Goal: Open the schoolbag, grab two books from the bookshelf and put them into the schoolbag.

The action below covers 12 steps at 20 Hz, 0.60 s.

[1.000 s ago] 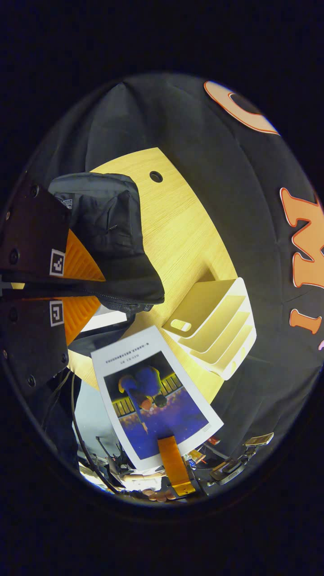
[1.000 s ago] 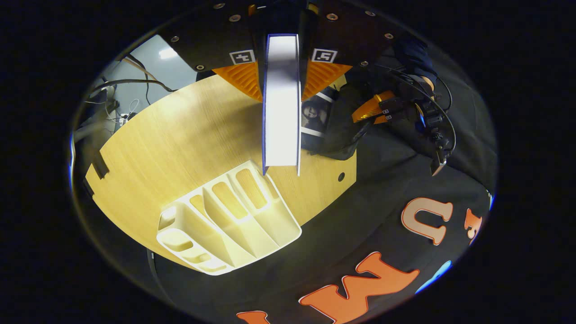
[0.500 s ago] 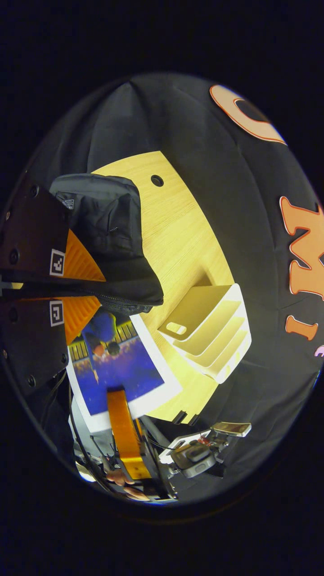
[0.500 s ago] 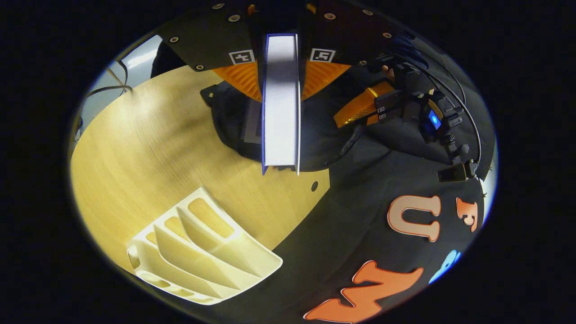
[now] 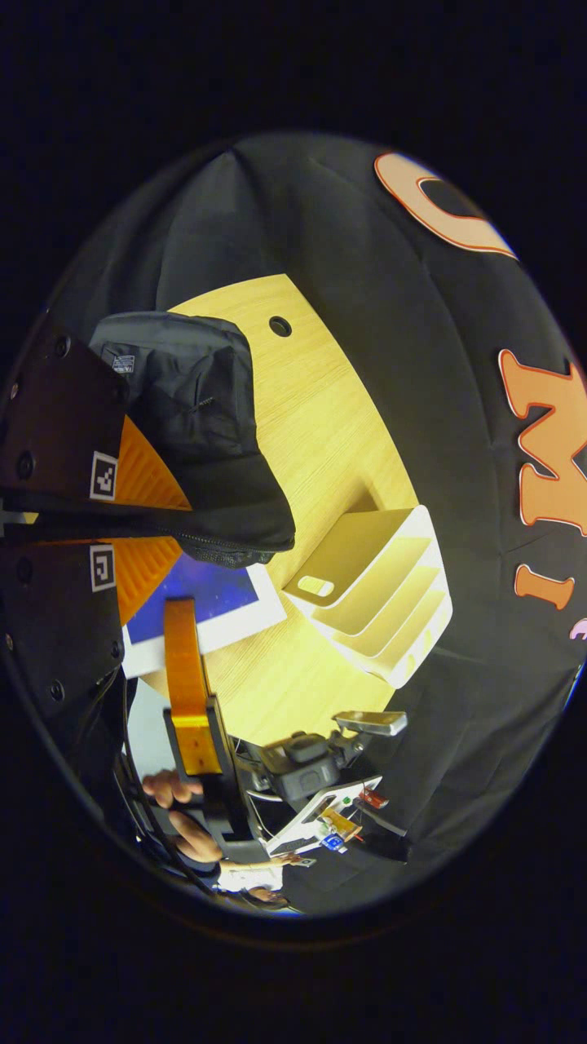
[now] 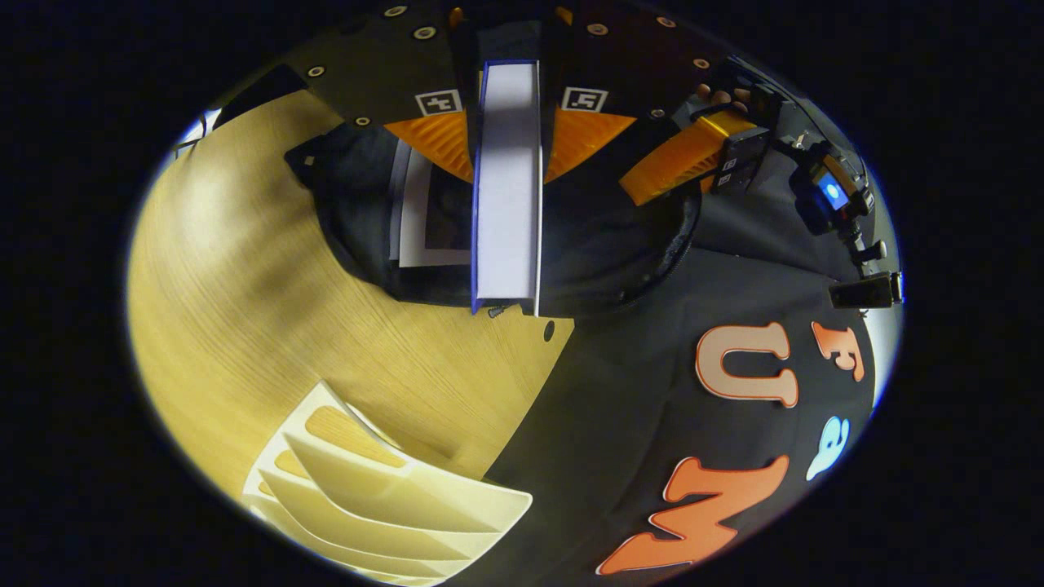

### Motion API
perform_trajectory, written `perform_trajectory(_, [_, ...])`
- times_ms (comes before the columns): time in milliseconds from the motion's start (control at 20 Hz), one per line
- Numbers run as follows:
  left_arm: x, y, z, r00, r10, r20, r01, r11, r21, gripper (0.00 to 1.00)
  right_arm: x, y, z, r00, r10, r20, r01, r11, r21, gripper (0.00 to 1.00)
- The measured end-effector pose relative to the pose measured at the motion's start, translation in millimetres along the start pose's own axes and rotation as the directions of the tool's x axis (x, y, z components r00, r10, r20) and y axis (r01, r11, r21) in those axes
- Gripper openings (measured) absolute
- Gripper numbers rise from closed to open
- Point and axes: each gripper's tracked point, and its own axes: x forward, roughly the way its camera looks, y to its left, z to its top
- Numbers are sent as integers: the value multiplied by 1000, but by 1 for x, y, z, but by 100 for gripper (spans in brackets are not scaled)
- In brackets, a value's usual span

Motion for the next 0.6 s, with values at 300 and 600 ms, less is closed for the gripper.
perform_trajectory(300, [0,-3,1,1000,-16,8,16,1000,4,6,37,-4,-4,999,46,3,-46,999,20,31])
perform_trajectory(600, [2,-9,3,999,-30,14,31,999,-30,6,63,-11,-4,999,16,-39,-15,1000,21,39])
